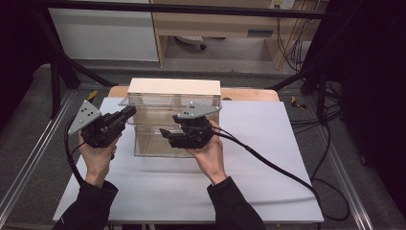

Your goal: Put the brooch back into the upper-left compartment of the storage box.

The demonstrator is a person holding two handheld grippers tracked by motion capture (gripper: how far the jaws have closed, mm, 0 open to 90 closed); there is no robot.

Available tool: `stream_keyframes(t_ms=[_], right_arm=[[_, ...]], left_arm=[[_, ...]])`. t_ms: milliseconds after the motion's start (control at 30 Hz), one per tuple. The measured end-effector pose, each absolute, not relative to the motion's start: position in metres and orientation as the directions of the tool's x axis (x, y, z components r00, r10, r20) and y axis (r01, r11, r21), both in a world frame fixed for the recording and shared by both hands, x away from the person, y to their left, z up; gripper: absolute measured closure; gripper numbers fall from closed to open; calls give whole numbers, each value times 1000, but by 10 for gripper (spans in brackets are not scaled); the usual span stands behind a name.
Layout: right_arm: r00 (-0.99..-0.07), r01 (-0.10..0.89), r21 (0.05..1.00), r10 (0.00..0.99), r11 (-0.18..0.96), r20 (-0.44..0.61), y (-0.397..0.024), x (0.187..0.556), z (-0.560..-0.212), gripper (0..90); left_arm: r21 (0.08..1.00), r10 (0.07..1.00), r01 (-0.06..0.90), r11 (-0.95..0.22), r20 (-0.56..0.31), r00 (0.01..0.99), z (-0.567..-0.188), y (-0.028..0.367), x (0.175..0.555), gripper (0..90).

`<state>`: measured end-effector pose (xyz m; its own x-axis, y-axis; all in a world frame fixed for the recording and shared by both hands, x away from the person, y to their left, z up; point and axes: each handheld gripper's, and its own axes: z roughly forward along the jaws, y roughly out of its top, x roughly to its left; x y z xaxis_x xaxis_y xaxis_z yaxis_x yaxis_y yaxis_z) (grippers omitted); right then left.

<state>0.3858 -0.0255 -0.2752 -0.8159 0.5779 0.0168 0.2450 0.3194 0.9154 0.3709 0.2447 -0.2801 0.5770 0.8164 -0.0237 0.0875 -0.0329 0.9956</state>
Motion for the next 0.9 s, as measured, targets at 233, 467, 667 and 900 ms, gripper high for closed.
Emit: stream_keyframes(t_ms=[233,467,667,900], right_arm=[[-822,273,911,568,310,53,-45,378,-278,214],[-814,290,900,578,326,54,-64,372,-285,90],[-803,309,896,592,320,65,-81,368,-293,34],[-784,335,889,616,312,79,-101,365,-305,12]], left_arm=[[996,818,87,-31,-25,575,-280,244,371,896],[996,818,87,-31,-25,575,-280,244,371,897],[996,818,88,-31,-25,575,-280,244,371,896],[995,818,88,-37,-20,575,-280,244,371,896]])
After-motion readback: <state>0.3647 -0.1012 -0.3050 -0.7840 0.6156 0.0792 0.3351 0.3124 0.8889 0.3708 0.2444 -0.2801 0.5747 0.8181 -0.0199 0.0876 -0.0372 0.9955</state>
